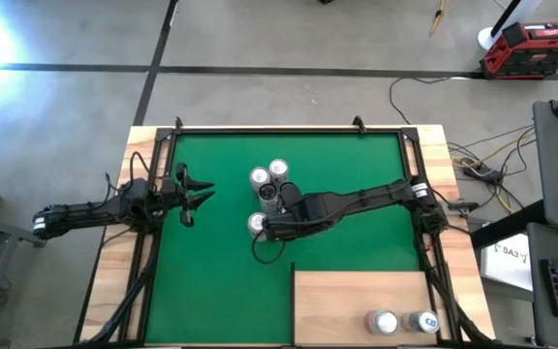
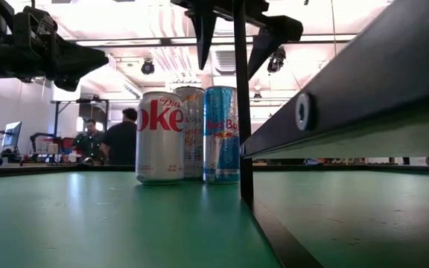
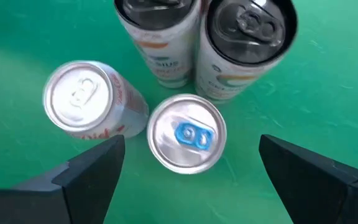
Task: Place canned beverage on shelf
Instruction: Put the blue soda can on the shelf aligned with the other blue soda can, then put the right white yellow soda can on the shelf
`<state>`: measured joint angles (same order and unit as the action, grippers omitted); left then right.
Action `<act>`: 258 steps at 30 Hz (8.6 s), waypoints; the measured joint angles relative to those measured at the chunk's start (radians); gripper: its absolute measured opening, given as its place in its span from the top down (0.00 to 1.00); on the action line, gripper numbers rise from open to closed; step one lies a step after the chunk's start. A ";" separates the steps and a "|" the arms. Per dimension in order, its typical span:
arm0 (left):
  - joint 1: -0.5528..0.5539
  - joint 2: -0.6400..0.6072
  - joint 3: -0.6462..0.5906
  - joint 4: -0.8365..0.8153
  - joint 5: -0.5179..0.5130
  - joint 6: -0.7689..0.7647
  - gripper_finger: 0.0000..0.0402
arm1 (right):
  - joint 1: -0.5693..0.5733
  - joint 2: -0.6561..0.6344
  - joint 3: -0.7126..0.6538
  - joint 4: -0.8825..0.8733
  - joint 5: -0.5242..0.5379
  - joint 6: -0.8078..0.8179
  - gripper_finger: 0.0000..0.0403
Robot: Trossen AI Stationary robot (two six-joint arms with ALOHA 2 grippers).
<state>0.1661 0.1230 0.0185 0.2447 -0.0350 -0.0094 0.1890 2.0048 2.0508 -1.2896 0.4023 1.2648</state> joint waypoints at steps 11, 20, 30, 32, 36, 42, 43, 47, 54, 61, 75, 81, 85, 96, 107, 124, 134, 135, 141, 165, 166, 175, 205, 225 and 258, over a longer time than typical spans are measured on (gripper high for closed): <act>0.000 0.000 0.000 0.000 0.000 0.000 0.78 | -0.001 0.025 -0.074 0.082 -0.032 0.022 0.10; 0.000 0.000 0.000 0.000 0.000 0.000 0.78 | -0.023 0.026 -0.149 0.179 -0.033 0.038 0.10; 0.000 0.000 0.000 0.000 0.000 0.000 0.78 | -0.052 0.024 -0.208 0.199 -0.094 0.070 0.15; 0.000 0.000 0.000 0.000 0.000 0.000 0.78 | -0.052 0.024 -0.208 0.199 -0.096 0.072 0.21; 0.000 0.000 0.000 0.000 0.000 0.000 0.78 | -0.052 0.024 -0.197 0.200 -0.097 0.070 0.37; 0.000 0.000 0.000 0.000 0.000 0.000 0.78 | -0.051 0.024 -0.193 0.198 -0.103 0.071 0.45; 0.000 0.000 0.000 0.000 0.000 0.000 0.78 | -0.050 0.022 -0.193 0.194 -0.110 0.073 0.45; 0.000 0.000 0.000 0.000 0.000 0.000 0.78 | -0.046 0.004 -0.193 0.156 -0.145 0.121 0.45; 0.000 0.000 0.000 0.000 0.000 0.000 0.78 | -0.010 -0.096 -0.193 0.029 -0.126 0.225 0.45; 0.000 0.000 0.000 0.000 0.000 0.000 0.78 | 0.080 -0.186 -0.192 -0.159 -0.115 0.435 0.45; 0.000 0.000 0.000 -0.001 0.000 0.000 0.78 | 0.460 -0.300 -0.253 -0.280 -0.129 0.828 0.45; 0.000 0.000 0.000 -0.001 0.000 0.000 0.78 | 0.621 -0.361 -0.359 -0.281 -0.181 1.046 0.45; 0.000 0.000 0.000 -0.001 0.000 0.000 0.78 | 0.711 -0.420 -0.425 -0.281 -0.201 1.172 0.43; 0.000 0.000 0.000 -0.001 0.000 0.000 0.78 | 0.879 -0.551 -0.598 -0.283 -0.256 1.341 0.37; 0.000 0.000 0.000 -0.001 0.000 0.000 0.78 | 0.983 -0.561 -0.605 -0.281 -0.310 1.382 0.40; 0.000 0.000 0.000 -0.001 0.000 0.000 0.78 | 0.998 -0.513 -0.604 -0.247 -0.346 1.414 0.39; 0.000 0.000 0.000 -0.001 0.000 0.000 0.78 | 0.997 -0.486 -0.603 -0.234 -0.350 1.424 0.39; 0.000 0.000 0.000 -0.001 0.000 0.000 0.78 | 0.997 -0.483 -0.603 -0.233 -0.350 1.425 0.39; 0.000 0.000 0.000 -0.001 0.000 0.000 0.78 | 0.994 -0.482 -0.605 -0.225 -0.349 1.425 0.39; 0.000 0.000 0.000 -0.001 0.000 0.000 0.78 | 0.969 -0.483 -0.607 -0.224 -0.353 1.424 0.30; 0.000 0.000 0.000 -0.001 0.000 0.000 0.78 | 0.969 -0.483 -0.607 -0.223 -0.353 1.423 0.29; 0.000 0.000 0.000 -0.001 0.000 0.000 0.78 | 0.969 -0.483 -0.605 -0.225 -0.358 1.422 0.27; 0.000 0.000 0.000 -0.001 0.000 0.000 0.78 | 0.899 -0.670 -0.516 -0.281 -0.293 1.352 0.26; 0.000 0.000 0.000 -0.001 0.000 0.000 0.78 | 0.295 -0.579 -0.534 -0.206 -0.021 0.517 0.26; 0.000 0.000 0.000 -0.001 0.000 0.000 0.78 | -0.128 -0.152 -0.154 0.054 -0.028 -0.074 0.34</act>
<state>0.1661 0.1226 0.0182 0.2437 -0.0350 -0.0096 0.0606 1.8528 1.8965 -1.2360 0.3744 1.1910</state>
